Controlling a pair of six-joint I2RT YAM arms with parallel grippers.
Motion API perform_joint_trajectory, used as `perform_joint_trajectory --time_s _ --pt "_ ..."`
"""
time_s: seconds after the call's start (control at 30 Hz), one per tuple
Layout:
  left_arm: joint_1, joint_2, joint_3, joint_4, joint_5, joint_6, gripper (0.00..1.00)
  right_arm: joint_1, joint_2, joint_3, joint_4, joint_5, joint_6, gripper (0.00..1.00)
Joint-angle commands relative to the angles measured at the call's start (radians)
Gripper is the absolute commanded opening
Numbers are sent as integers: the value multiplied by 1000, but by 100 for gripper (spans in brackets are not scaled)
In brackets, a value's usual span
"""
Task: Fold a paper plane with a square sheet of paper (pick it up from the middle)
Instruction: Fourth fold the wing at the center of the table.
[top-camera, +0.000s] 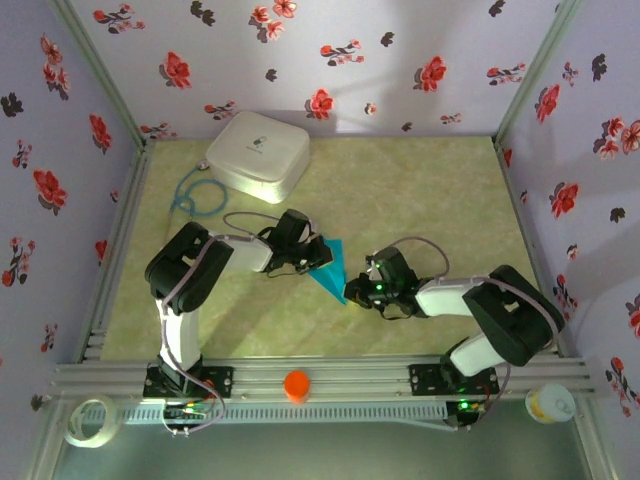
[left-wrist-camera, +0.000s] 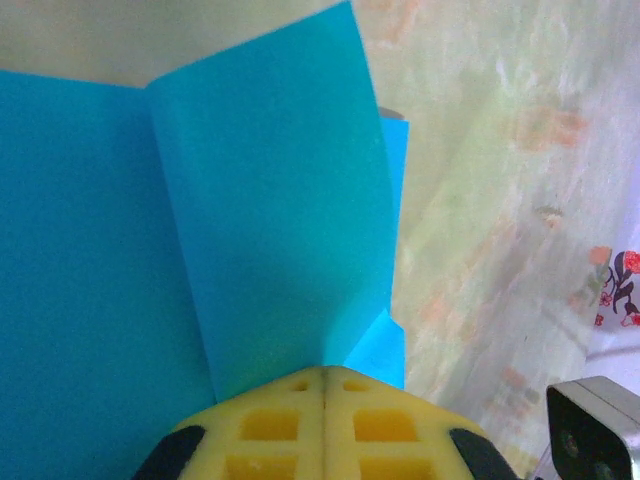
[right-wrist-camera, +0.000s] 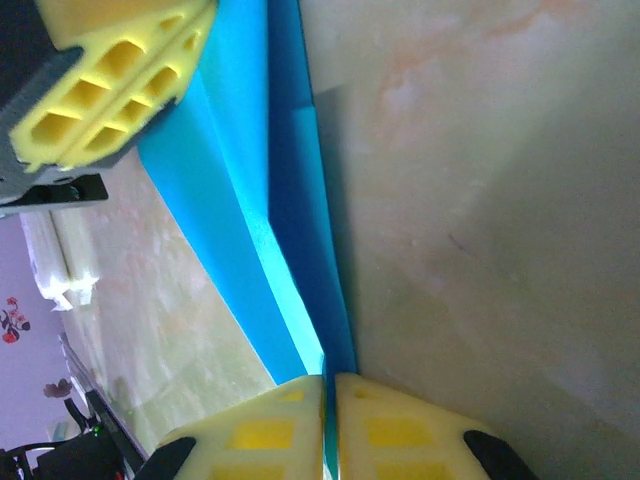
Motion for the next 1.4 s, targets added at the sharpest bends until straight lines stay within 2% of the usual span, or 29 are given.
perform_joint_trajectory --time_s 0.0,0.17,0.37,0.6,0.73,0.93,1.17,1.37 --pt "3 33 -28 -51 -37 16 0 9 -27 -2 -132 0 -26 13" --pt "4 34 -29 -50 -37 15 0 11 12 -8 -111 -28 -24 4" --pt "4 31 -32 -49 -37 14 0 12 13 2 -143 -18 -25 9" --pt "4 30 -35 -48 -38 16 0 7 -130 53 -297 61 -66 17" --pt "4 32 -37 -43 -37 15 0 2 -178 103 -302 49 -85 18" --pt "4 33 -42 -35 -35 14 0 4 -53 203 -222 -31 -95 5" --pt "4 33 -41 -35 -34 12 0 9 101 305 -211 -40 -110 3" --pt "4 33 -41 -37 -34 11 0 10 183 284 -181 -37 -97 3"
